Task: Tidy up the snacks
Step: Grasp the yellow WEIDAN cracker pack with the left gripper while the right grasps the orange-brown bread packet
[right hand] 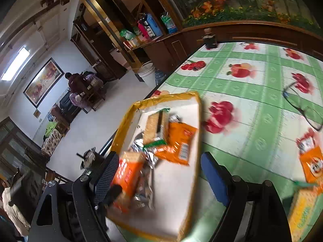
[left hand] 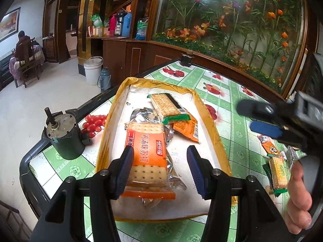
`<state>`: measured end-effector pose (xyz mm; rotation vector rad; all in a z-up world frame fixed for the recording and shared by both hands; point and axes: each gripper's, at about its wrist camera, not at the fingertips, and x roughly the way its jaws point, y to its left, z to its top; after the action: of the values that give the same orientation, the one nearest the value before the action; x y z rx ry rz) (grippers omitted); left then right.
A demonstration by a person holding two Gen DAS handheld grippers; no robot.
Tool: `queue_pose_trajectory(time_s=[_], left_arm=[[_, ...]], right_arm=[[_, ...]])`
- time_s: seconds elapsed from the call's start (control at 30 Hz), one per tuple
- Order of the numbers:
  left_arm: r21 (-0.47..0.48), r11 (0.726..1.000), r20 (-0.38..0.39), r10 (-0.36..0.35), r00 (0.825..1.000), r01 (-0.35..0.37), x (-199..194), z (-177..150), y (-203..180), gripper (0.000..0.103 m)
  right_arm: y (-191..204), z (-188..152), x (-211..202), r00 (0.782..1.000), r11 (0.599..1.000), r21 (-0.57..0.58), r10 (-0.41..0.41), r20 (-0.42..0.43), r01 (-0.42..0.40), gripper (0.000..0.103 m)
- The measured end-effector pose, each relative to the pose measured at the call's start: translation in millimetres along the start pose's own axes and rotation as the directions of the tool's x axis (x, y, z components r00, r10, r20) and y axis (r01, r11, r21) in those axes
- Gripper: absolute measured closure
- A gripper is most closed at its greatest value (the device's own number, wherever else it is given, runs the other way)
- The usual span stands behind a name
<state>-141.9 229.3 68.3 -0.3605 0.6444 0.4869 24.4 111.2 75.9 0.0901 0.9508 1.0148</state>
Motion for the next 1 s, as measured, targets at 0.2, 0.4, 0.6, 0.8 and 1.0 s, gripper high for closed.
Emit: queue_pose_trajectory(time_s=[0.2,0.4,0.6,0.8,1.0], left_arm=[[0.035,0.999,0.003,-0.011,1.000,0.011,-7.2,-5.9,-15.5,0.049],[0.094,0.995,-0.012,-0.037,0.999,0.038,-8.1,-17.1,-40.7,0.048],[0.180,0.979,-0.052,-0.092,0.994,0.100,-4.9,-28.9,-82.0,0.048],[0.262,0.943,-0.126,-0.180,0.976,0.207,1.4,-42.6,-141.1,0.035],[0.297,0.906,-0.225,-0.241,0.944,0.302,21.8,-50.3,-200.5,0.035]], right_arm=[[-24.9,-33.5,-40.8,1.000,1.000,-0.012,0.012,0.012,-0.012,0.016],[-61.7,-63.5,-81.4,0.999,1.000,-0.001,-0.017,0.048,0.017,0.016],[-120.3,-81.0,-131.0,0.985,0.986,0.111,-0.134,0.108,0.122,0.016],[-164.5,-88.7,-162.9,0.949,0.930,0.253,-0.299,0.098,0.267,0.016],[-179.6,-96.1,-187.4,0.905,0.887,0.262,-0.416,0.092,0.381,0.016]])
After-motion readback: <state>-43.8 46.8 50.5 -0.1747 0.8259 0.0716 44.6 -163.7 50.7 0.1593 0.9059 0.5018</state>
